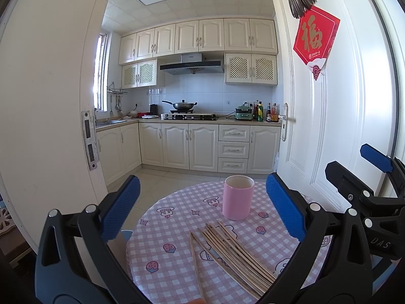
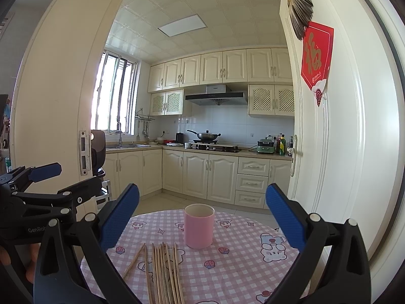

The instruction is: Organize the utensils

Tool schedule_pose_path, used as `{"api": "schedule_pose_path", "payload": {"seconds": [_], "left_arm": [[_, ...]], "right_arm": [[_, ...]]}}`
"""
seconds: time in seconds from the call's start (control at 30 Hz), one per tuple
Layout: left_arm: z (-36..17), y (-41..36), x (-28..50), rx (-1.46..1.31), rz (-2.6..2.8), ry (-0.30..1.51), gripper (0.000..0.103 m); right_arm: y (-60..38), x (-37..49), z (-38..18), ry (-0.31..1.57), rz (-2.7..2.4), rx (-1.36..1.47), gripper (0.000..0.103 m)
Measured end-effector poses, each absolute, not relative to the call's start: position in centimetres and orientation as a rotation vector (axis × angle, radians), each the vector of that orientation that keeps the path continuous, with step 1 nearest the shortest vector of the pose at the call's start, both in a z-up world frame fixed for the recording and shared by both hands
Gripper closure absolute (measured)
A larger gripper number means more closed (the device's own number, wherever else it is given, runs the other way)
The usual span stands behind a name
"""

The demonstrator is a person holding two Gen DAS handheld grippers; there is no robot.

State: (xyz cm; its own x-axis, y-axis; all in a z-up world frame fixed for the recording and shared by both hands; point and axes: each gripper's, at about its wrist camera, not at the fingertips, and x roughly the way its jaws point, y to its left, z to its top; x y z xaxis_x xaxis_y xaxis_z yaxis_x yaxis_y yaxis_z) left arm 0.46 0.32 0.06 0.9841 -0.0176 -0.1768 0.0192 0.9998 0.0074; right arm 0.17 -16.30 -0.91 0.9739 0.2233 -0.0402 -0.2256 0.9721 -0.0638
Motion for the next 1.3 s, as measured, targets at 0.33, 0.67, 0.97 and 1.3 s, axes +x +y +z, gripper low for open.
{"api": "schedule_pose_path", "payload": {"seconds": [0.33,0.67,0.97,1.3], "left_arm": [[0.27,0.28,0.34,0.008,-0.017,0.175,0.006],[0.38,0.25,0.34,0.006,-0.017,0.18,0.006],[0.23,0.07,0.53,0.007,-0.014,0.185,0.006],[-0.06,0.01,0.64,0.009,-0.015,0.188,0.006]], "right_arm": [[-16.26,0.12,-0.86,0.033,0.226,-0.068,0.007],[-16.3,0.07,-0.8,0.034,0.227,-0.067,0.007],[-16.32,0.13,-0.86,0.04,0.227,-0.067,0.007],[-16.38,0.3,-0.94,0.047,0.226,-0.065,0.007]]}}
